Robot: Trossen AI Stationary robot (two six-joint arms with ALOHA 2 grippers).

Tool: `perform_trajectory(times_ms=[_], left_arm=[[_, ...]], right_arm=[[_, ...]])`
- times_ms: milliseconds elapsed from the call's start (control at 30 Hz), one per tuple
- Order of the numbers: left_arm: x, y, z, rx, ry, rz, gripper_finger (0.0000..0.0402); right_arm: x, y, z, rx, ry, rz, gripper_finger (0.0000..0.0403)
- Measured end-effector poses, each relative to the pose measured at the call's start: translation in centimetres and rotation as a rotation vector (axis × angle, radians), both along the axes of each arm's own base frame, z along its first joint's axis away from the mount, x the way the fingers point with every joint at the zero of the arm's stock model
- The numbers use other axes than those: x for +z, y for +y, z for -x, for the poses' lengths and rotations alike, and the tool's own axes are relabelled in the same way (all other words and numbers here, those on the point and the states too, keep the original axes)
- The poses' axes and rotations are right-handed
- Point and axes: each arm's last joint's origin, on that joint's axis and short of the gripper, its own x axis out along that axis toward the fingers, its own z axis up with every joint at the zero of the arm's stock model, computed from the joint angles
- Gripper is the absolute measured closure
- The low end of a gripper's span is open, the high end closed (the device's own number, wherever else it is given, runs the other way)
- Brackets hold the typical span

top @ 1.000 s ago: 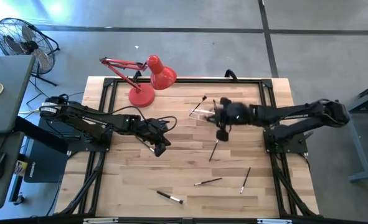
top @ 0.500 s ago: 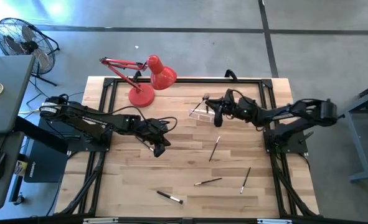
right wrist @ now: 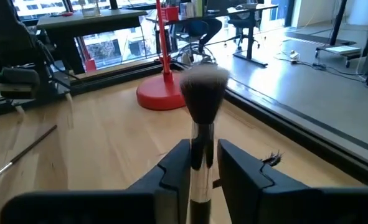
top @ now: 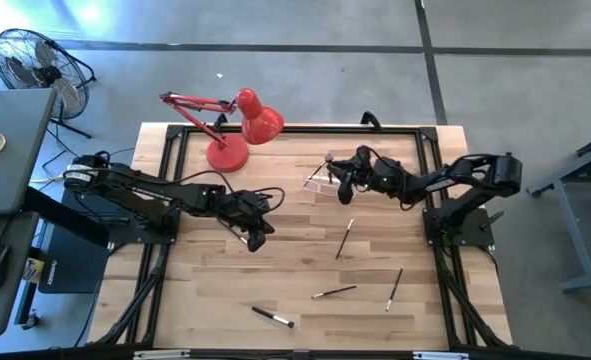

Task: Put items in baskets/containers
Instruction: Put the powder brush into the transparent organizer, then put the eyeshadow brush into the transparent organizer

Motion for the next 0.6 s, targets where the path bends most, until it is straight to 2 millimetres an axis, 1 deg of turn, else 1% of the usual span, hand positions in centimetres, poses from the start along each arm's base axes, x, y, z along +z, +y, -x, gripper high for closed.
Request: perform_trajectory(times_ms=[233,333,500,600], left_arm=[[0.0,0.0,0.0,-0.008,-0.002,-0.012,0.0401],[0.0,0.0,0.0,-0.012,-0.003,-0.019,0.0401],[0.0,0.0,0.0,-0.012,-0.003,-0.018,0.0402],[0.0,0.0,0.0,-0.013,-0.003,-0.019,0.0401]], right_arm=[[0.1,0.0,0.0,-0.015,-0.002,0.003,0.0306],[0.6,0.0,0.1,-0.014,-0.019,0.015,0.0301],[3.2,0.4,0.8,-0.006,-0.096,0.108,0.0304],[5.0,1.1,1.4,0.012,-0.140,0.137,0.0314]])
